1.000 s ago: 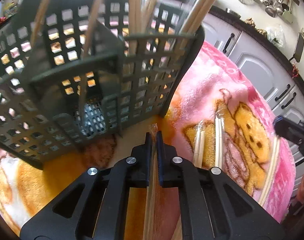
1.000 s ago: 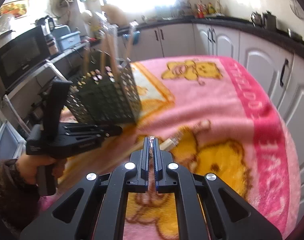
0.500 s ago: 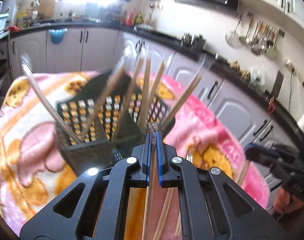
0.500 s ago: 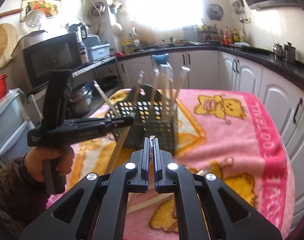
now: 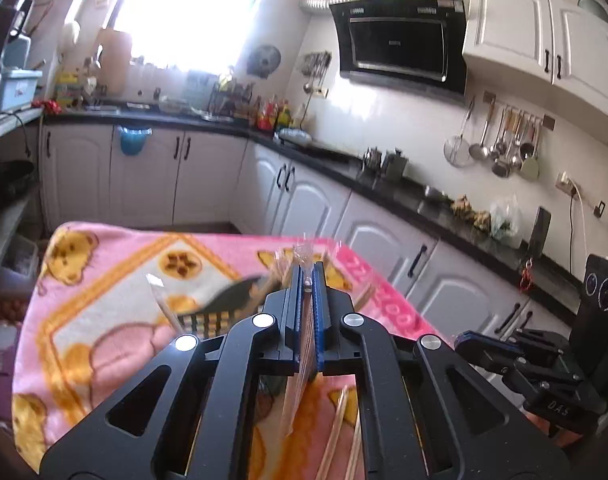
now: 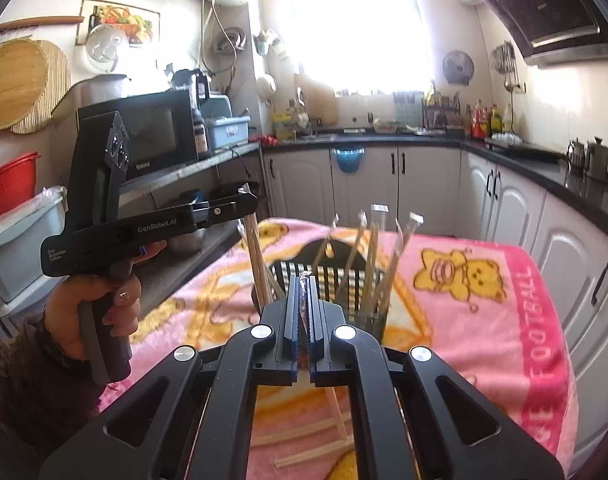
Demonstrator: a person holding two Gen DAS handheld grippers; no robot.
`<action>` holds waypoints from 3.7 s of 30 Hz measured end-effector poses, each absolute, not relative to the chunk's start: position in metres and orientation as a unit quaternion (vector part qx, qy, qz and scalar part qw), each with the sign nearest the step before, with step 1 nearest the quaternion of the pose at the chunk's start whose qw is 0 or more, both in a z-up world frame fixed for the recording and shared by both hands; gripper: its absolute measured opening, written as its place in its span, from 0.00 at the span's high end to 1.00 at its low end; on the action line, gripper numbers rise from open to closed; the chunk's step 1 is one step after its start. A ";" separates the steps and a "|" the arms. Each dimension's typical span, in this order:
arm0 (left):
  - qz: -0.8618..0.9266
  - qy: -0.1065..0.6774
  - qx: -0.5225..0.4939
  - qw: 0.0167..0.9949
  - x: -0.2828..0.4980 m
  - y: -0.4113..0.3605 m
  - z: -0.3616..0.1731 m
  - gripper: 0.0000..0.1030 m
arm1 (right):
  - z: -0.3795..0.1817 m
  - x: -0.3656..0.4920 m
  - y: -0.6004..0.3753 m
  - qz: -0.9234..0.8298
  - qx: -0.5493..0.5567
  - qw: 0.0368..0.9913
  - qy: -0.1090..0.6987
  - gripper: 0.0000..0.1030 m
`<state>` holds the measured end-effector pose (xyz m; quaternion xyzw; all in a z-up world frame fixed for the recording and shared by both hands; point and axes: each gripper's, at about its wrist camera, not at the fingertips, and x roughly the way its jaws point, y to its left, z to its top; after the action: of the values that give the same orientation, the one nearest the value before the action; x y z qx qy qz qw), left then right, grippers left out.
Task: Organize utensils
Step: 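Lift both held chopsticks and carry them above the green caddy, then lower the chopsticks into the caddy and open both grippers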
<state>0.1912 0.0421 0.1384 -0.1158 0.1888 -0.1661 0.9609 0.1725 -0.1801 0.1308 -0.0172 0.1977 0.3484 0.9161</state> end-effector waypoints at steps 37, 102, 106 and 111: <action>-0.106 0.130 -0.102 0.981 0.226 0.066 0.188 0.98 | 0.230 0.264 -0.140 0.361 0.036 0.925 0.118 0.97; -0.110 0.192 -0.102 0.970 0.225 0.051 0.100 0.64 | 0.118 0.271 -0.144 0.314 0.012 0.930 0.192 0.78; -0.109 0.193 -0.100 0.970 0.222 0.051 0.101 0.55 | 0.118 0.266 -0.148 0.311 0.012 0.931 0.192 0.73; -0.109 0.193 -0.101 0.970 0.217 0.052 0.102 0.46 | 0.116 0.259 -0.151 0.310 0.010 0.931 0.193 0.66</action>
<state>0.2171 0.0522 0.1015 -0.1007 0.1926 -0.1085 0.9700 0.2594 -0.1514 0.1158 0.0096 0.1934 0.3098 0.9309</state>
